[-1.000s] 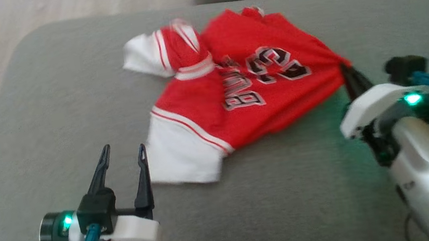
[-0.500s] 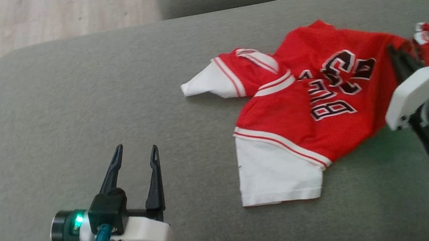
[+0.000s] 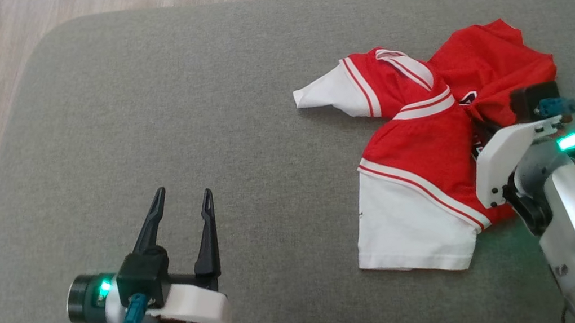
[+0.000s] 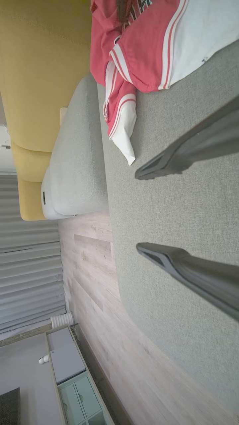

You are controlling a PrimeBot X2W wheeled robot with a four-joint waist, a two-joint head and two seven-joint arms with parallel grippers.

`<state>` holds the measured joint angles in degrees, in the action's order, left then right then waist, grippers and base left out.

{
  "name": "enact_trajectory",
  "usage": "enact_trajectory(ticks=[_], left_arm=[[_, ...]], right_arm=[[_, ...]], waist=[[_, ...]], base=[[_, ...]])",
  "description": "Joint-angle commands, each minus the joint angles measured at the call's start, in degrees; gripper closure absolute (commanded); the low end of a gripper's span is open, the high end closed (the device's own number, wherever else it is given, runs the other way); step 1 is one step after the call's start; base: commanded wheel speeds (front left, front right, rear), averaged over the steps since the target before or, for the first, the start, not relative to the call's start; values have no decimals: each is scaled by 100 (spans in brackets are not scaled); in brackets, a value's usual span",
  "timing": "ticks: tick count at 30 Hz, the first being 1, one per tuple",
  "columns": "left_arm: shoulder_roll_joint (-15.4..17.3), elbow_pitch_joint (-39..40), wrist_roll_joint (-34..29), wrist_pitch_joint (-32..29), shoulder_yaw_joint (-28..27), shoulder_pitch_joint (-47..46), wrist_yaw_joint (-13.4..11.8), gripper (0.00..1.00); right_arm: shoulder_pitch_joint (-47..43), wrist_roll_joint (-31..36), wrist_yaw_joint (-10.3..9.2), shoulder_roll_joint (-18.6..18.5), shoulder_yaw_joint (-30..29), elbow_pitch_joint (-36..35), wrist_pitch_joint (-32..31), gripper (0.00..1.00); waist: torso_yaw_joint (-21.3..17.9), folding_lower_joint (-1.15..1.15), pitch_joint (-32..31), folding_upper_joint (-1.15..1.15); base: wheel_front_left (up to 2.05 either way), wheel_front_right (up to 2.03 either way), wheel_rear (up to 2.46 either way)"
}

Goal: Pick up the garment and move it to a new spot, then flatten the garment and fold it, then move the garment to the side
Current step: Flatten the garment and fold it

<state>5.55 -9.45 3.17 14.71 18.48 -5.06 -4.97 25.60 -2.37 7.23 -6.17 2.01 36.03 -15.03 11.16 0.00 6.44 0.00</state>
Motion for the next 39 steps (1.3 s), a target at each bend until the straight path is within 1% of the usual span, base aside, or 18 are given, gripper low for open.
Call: enact_trajectory(ticks=[1,4,7,10,12,17,21,26,27,28,29,31,33,36,39], left_arm=[[17,169,-41,29,-181,-272,6,0],[-5,161,-45,29,-180,-284,1,0],[-10,160,-46,29,-210,-275,-12,0],[-4,161,-37,29,-250,-249,-15,0],[3,171,-30,29,-283,-227,-18,0],[4,217,-21,29,-343,-172,-26,0],[-2,271,-17,29,-388,-130,-35,0],[-19,322,-16,29,-418,-104,-24,0],[-19,322,-16,29,-418,-104,-24,0],[-32,343,-17,29,-414,-109,-12,0],[-32,343,-17,29,-414,-109,-12,0],[-48,353,-4,29,-404,-116,11,0],[-68,345,19,29,-390,-119,42,0],[-92,306,40,29,-367,-128,90,0],[-111,282,54,29,-368,-129,115,0]], right_arm=[[344,62,25,-2,165,28,132,0],[498,76,25,-26,161,446,317,0],[600,24,25,-23,133,658,571,0],[604,-112,25,-10,180,676,825,0],[557,-227,25,-8,231,565,962,0],[227,-618,25,-47,337,-114,1087,0],[-274,-818,25,-68,184,-1050,1044,0],[-1224,-920,25,163,-37,-2375,1122,0],[-1224,-920,25,163,-37,-2375,1122,0],[-1638,-973,25,253,-49,-2787,1206,0],[-1638,-973,25,253,-49,-2787,1206,0],[-1988,-1103,25,305,-55,-3068,1325,0],[-2247,-1180,25,322,-37,-3199,1449,0],[-2414,-1370,25,326,44,-3224,1629,0],[-2387,-1423,25,327,85,-3188,1711,0]], waist=[[24,0,22,0],[12,0,31,0],[-85,0,12,0],[-247,0,-43,0],[-389,0,-93,0],[-802,0,-192,0],[-1154,0,-225,0],[-1503,0,-234,0],[-1503,0,-234,0],[-1608,0,-222,0],[-1608,0,-222,0],[-1689,0,-200,0],[-1751,0,-177,0],[-1814,0,-148,0],[-1843,0,-137,0]], base=[[0,0,0],[0,0,0],[0,0,0],[0,0,0],[0,0,0],[0,0,0],[0,0,0],[0,0,0],[0,0,0],[0,0,0],[0,0,0],[0,0,0],[0,0,0],[0,0,0],[0,0,0]])
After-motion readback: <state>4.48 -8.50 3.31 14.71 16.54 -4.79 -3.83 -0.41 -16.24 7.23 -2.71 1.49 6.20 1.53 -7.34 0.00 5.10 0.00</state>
